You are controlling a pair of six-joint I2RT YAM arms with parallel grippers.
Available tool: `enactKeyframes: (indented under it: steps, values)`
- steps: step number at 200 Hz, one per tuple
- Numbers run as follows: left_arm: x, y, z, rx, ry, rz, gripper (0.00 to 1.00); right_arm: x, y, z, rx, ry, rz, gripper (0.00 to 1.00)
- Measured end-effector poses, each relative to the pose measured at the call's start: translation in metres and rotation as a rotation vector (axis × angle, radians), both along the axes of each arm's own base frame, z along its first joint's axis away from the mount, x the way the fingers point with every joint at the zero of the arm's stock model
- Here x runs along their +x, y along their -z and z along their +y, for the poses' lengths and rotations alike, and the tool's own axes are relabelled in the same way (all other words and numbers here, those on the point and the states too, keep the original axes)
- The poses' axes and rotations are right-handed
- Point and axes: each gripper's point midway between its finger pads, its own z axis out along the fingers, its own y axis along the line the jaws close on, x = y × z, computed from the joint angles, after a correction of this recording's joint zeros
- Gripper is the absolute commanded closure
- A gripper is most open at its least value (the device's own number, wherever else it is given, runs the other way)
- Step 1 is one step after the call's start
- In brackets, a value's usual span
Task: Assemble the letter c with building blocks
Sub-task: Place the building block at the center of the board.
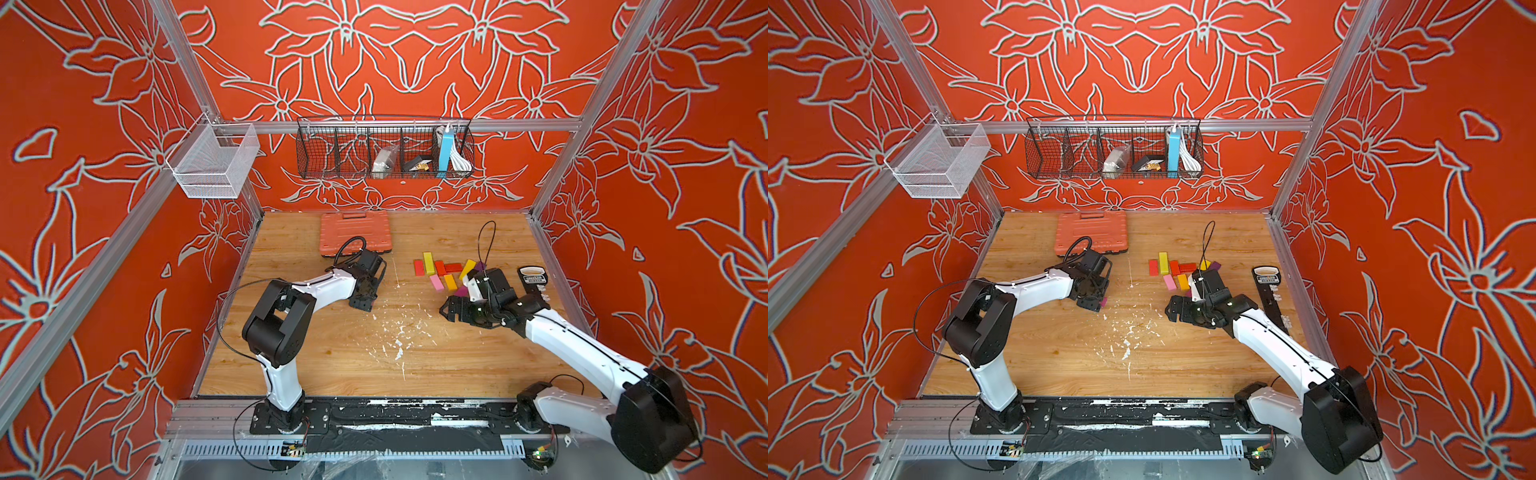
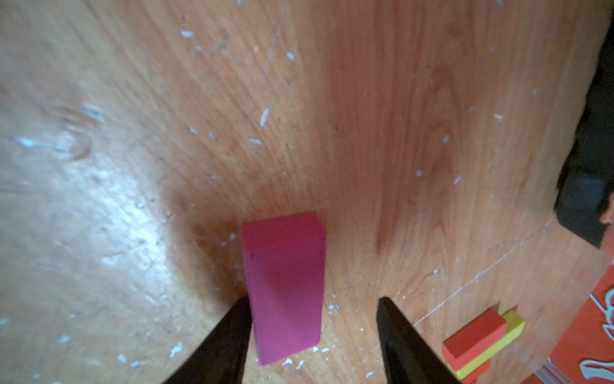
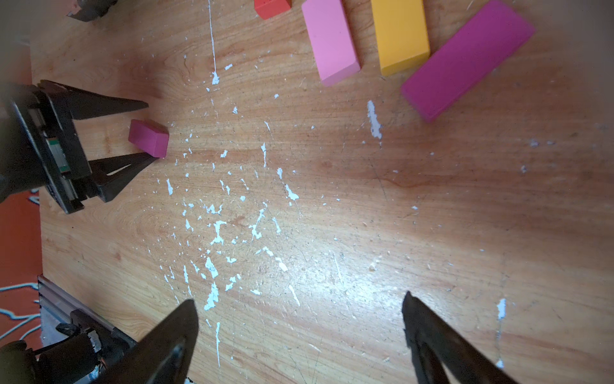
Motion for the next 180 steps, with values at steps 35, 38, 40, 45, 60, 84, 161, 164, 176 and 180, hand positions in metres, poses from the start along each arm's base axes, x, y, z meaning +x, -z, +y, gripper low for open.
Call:
enactKeyframes:
  steps: [35,38,40,45,60,84,161,164,176,180]
  values:
    - [0.002,-0.001,-0.005,-0.021,0.008,-0.006,0.33,0.000,0.000,0.001,0.003,0.000,-0.001,0.02]
    - [0.003,-0.001,-0.005,-0.022,0.008,-0.007,0.33,0.000,0.000,0.001,0.003,0.000,-0.001,0.02]
    - [0.003,-0.001,-0.006,-0.023,0.009,-0.006,0.33,0.000,0.000,0.001,0.003,0.000,-0.001,0.02]
    - [0.003,-0.001,-0.006,-0.025,0.010,-0.006,0.33,0.000,0.000,0.001,0.003,0.000,0.000,0.02]
    - [0.004,-0.001,-0.008,-0.033,0.013,-0.006,0.33,0.000,0.001,0.001,0.003,0.001,-0.001,0.02]
    - [0.007,-0.001,-0.011,-0.044,0.018,-0.011,0.33,0.000,0.002,0.001,0.002,0.002,0.001,0.02]
    - [0.009,-0.002,-0.017,-0.057,0.061,-0.020,0.32,0.002,0.004,-0.004,-0.022,0.024,-0.001,0.02]
    - [0.009,-0.003,-0.018,-0.059,0.063,-0.020,0.32,0.002,0.005,-0.005,-0.027,0.028,-0.002,0.02]
    - [0.009,-0.003,-0.020,-0.058,0.094,-0.025,0.31,0.003,0.006,-0.009,-0.048,0.046,0.000,0.02]
    - [0.008,-0.003,-0.020,-0.057,0.107,-0.027,0.31,0.004,0.006,-0.010,-0.056,0.053,0.000,0.02]
